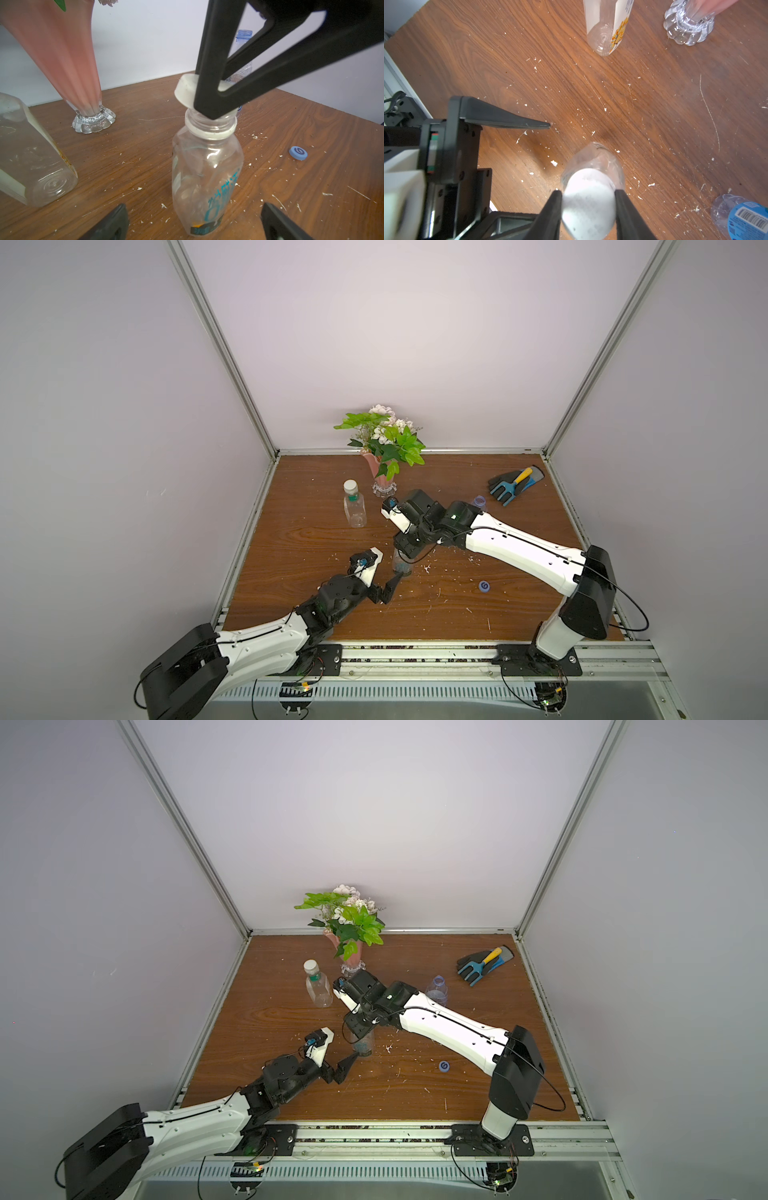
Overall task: Screw on the bottle caps
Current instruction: Screw the bottle cap onto the plastic bottle.
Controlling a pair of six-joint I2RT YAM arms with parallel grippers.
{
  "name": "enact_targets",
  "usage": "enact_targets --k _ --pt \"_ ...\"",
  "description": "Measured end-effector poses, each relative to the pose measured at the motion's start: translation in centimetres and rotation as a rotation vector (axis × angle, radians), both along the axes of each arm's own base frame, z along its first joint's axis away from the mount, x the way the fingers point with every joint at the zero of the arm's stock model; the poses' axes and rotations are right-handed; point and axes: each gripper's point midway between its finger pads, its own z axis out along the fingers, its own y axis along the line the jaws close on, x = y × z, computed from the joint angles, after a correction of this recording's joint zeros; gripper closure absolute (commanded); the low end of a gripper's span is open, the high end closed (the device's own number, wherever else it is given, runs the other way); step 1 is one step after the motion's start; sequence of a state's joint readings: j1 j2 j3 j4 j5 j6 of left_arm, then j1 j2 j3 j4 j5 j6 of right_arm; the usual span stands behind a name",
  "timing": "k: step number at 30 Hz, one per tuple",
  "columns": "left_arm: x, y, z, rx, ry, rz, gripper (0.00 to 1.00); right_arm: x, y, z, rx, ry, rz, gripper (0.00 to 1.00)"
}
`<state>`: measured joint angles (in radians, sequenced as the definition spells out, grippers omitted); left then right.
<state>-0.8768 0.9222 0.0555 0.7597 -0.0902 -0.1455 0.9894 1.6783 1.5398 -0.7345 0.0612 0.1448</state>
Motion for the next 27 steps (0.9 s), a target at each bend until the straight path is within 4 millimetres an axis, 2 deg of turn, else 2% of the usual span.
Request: enact_targets --k 13,23,27 --pt "0.0 0.0 -0.4 0.011 0.010 0.000 0.01 0.4 0.6 1.6 -0.024 -0.044 0.012 0.66" --pt "0.0 0.0 -0.2 0.005 0.003 0.000 0.01 0.4 0.0 -0.2 -0.098 -0.029 0.015 0.66" --pt "0.0 0.0 -0.1 0.004 0.003 0.000 0.01 0.2 0.1 -0.2 -0.098 -0.030 0.020 0.65"
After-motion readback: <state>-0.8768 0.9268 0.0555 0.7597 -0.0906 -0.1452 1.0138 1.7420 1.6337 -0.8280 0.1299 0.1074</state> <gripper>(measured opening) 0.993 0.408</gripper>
